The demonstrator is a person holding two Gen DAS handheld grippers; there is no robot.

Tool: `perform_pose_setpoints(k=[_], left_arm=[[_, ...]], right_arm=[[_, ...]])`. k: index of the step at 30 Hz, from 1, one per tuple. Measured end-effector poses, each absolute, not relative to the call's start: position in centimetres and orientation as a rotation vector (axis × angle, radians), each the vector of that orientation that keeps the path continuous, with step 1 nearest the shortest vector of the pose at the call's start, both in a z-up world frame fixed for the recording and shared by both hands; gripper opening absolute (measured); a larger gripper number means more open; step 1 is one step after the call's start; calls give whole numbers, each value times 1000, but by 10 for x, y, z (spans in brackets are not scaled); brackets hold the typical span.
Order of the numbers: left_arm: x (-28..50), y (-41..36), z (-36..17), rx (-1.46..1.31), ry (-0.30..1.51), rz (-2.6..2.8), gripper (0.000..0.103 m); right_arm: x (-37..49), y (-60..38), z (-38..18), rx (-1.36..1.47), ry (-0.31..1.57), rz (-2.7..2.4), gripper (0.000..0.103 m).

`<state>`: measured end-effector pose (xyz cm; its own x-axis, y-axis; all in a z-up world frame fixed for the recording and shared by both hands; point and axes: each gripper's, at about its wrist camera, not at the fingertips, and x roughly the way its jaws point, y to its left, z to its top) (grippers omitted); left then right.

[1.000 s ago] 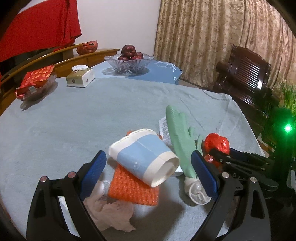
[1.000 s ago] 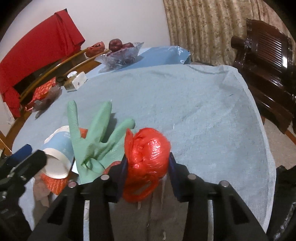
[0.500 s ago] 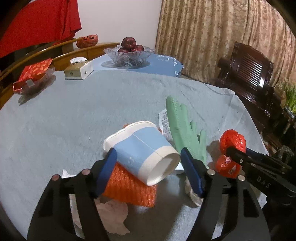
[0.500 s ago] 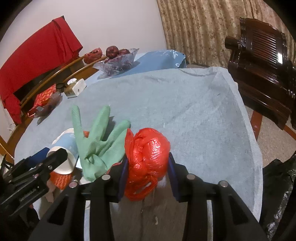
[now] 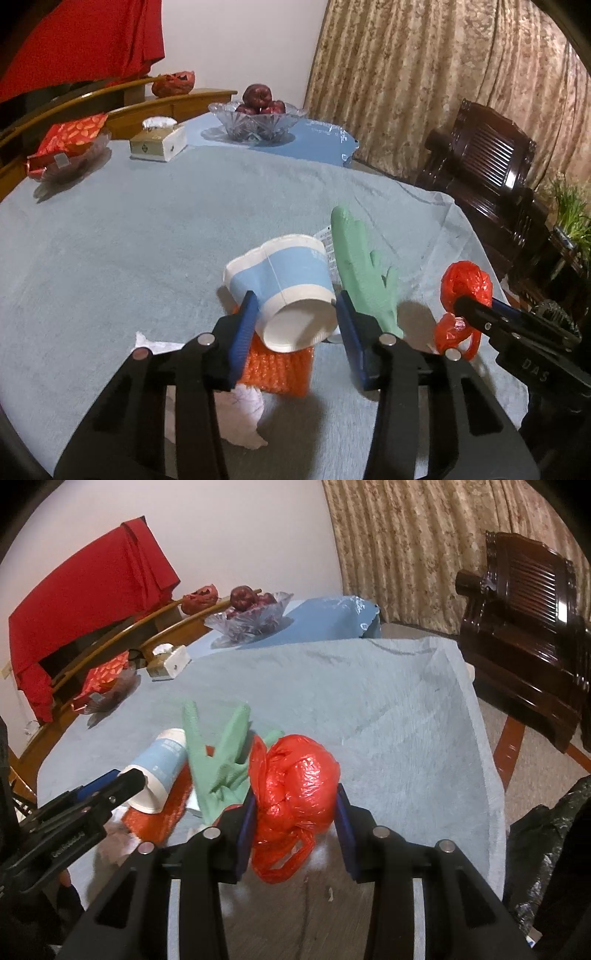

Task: Collect trash
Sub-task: 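Grasp the blue-and-white paper cup with the left gripper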

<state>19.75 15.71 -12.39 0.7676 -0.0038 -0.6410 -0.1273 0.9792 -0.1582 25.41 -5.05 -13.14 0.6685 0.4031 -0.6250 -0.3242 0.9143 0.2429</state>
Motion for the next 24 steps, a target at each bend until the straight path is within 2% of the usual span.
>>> perform_pose_setpoints(k=[1, 2, 3, 8, 9, 11, 12, 13, 14, 19, 21, 24], left_arm=[[196, 157, -122, -197, 690, 64, 34], [195, 157, -121, -199, 689, 51, 8], [195, 157, -122, -207, 698, 31, 3], [193, 156, -124, -220, 719, 32, 1], [192, 157, -125, -225, 720, 36, 4], [189, 157, -125, -231, 720, 39, 21], [189, 156, -125, -227, 719, 46, 40], [188, 155, -124, -224, 714, 49, 47], [189, 154, -124, -221, 713, 47, 48], [203, 145, -128, -175, 736, 62, 69], [209, 142, -132, -156, 748, 73, 73], [220, 140, -142, -142, 782, 89, 74]], right_arm=[[253, -50, -129, 114, 728, 413, 39], [251, -50, -127, 113, 722, 414, 39], [250, -50, -125, 113, 718, 416, 39], [242, -49, -122, 104, 716, 430, 39], [241, -49, -123, 102, 719, 430, 39], [241, -48, -125, 99, 724, 429, 39], [241, -48, -126, 100, 726, 429, 39], [241, -48, -127, 99, 728, 428, 39], [242, -49, -128, 99, 730, 426, 39], [247, -54, -132, 109, 737, 413, 39], [249, -56, -133, 111, 738, 408, 39], [252, -57, -137, 112, 744, 405, 39]])
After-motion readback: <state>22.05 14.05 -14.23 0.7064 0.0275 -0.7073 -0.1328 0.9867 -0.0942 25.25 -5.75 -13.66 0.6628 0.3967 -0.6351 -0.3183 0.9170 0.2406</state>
